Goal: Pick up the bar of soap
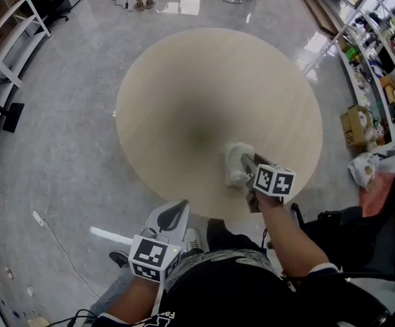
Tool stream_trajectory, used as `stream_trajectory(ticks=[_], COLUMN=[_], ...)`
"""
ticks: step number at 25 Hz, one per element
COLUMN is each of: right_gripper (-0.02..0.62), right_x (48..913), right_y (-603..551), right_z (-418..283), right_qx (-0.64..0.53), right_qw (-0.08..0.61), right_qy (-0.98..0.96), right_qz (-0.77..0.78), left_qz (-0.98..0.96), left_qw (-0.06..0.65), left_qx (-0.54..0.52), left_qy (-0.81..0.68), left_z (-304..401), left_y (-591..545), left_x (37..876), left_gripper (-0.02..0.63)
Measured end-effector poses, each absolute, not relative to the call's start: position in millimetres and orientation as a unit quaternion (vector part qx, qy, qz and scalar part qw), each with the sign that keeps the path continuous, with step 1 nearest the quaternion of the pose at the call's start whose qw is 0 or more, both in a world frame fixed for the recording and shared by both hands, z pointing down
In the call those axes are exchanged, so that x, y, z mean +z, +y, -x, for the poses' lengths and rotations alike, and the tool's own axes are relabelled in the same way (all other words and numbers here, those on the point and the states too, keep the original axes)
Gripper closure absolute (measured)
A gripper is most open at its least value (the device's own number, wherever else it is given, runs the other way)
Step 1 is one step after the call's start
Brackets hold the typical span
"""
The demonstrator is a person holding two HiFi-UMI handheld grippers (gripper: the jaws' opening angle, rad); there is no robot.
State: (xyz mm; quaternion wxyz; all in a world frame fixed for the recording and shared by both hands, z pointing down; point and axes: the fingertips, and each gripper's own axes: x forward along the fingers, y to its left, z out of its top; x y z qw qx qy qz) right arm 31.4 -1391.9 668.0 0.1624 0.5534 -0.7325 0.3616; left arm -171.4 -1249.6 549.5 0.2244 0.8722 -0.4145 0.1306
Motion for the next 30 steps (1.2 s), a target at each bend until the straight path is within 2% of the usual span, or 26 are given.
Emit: stream_trajectory(ticks=[1,2,8,17,30], right_gripper=[0.497,0.502,0.506,0.508,0.508], right_x=[667,669,673,644,576], right_y=[-1390,-1388,-1388,-1378,-1350], right_z=[-35,-39,-33,-23,-14], right_qx=[0.365,0.37,0.384,0.343,0.318], right_qw=[0.157,0.157,0.153,0.154,0.086], right_qy=[-0.728,-0.721,-0.723,-0.763,-0.794], right_qz=[-0.559,-0.564,-0.554,-0.526,-0.511], left_qz=[-0.873,-0.874,-0.881,-0.877,-0.881], left_qw=[0.223,0.222,0.21,0.206,0.188], left_qx=[0.13,0.13,0.134,0.125,0.112], left_qy=[-0.414,-0.412,-0.402,-0.417,-0.421], left_z=[170,169,168,171,178], left_y=[-1248,-1247,-1239,-1238,-1218], left_x=[549,549,542,534,515], left_gripper=[0.598,0.598,0.598,0.598,0.598])
